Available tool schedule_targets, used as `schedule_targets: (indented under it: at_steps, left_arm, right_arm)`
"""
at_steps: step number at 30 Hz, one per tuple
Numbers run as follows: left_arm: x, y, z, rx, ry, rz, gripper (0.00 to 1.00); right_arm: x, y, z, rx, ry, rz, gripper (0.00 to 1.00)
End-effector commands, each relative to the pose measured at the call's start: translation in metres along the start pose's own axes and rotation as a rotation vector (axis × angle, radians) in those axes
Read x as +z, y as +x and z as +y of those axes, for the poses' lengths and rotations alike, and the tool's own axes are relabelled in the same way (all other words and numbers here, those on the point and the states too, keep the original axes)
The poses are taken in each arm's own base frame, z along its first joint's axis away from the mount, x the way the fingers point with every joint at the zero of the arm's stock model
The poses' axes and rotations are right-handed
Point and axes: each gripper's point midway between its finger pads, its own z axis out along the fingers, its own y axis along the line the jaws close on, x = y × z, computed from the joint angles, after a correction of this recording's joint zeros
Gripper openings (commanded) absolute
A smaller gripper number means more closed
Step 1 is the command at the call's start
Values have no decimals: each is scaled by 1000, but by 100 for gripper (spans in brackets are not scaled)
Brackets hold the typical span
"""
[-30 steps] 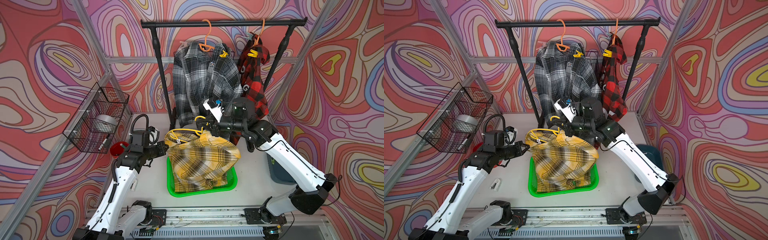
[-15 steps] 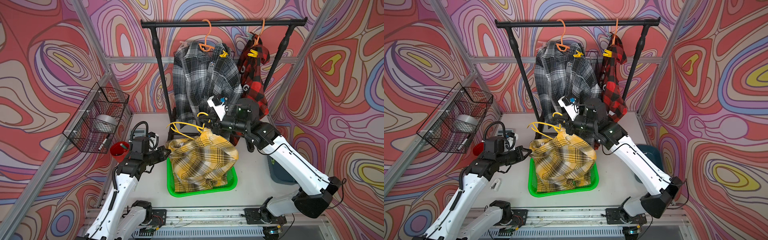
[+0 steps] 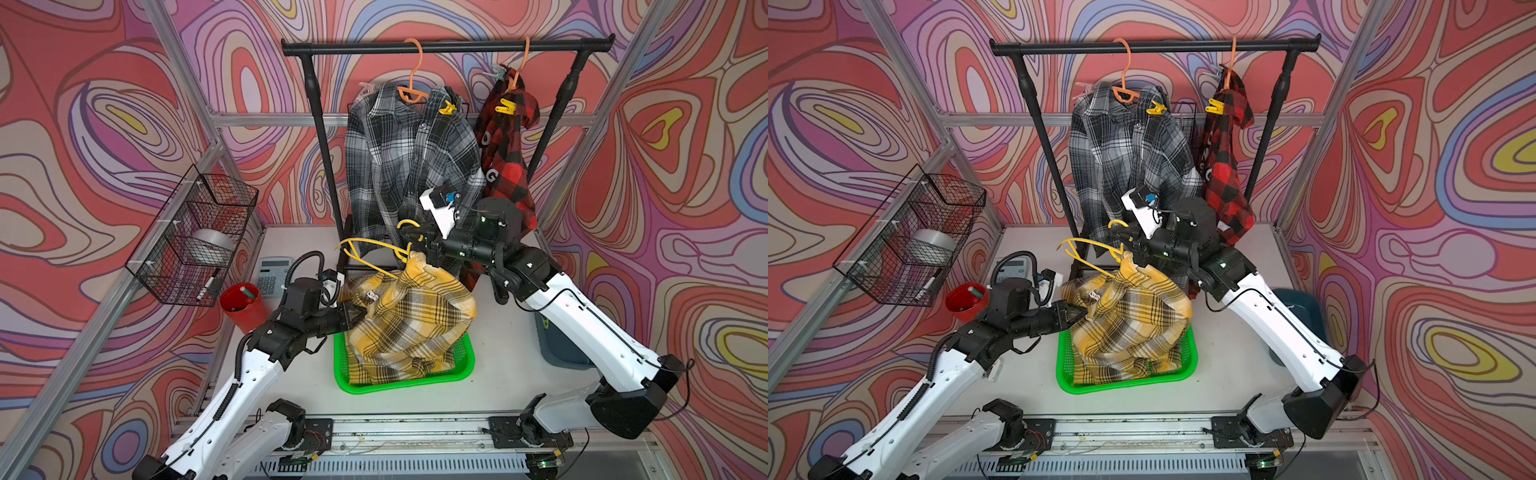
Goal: Remove the clothespins securing long-sleeve shirts to the hanger
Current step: Remove the long-sleeve shirt from the hanger.
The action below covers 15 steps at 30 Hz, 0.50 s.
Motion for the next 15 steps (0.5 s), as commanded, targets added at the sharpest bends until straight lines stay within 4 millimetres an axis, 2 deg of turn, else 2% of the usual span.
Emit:
schedule_targets:
  at_steps: [1,3,4,5,6,8,9,11,13,15]
  left_arm:
    - [7,13,-3,-9,2,22,0]
    - [-2,18,-4,17,-10,24,0]
    - [-11,14,-7,42,-18,0,7]
    - [-24,8,-11,71,-35,-45,35]
    - [-38,-3,-17,107,-45,-105,50]
    - [-63,-23,-34,170,-38,-213,62]
    - [-73,-34,-44,190,-27,-261,66]
    - [-82,-50,-59,189,0,-325,69]
    - [-80,-63,-69,138,38,-359,70]
    - [-70,-73,-71,33,73,-361,71]
  right_arm:
    - [8,4,-4,26,-8,-22,0]
    - [10,13,-5,46,-3,-11,0]
    - [11,17,-6,54,0,-5,0]
    - [11,21,-6,62,2,0,0]
    - [10,25,-7,71,5,5,0]
    - [10,32,-6,86,6,1,0]
    - [10,35,-7,97,12,-6,0]
    - [9,38,-8,111,21,-19,0]
    - [8,36,-6,103,34,-34,0]
    - [5,31,-3,83,52,-62,0]
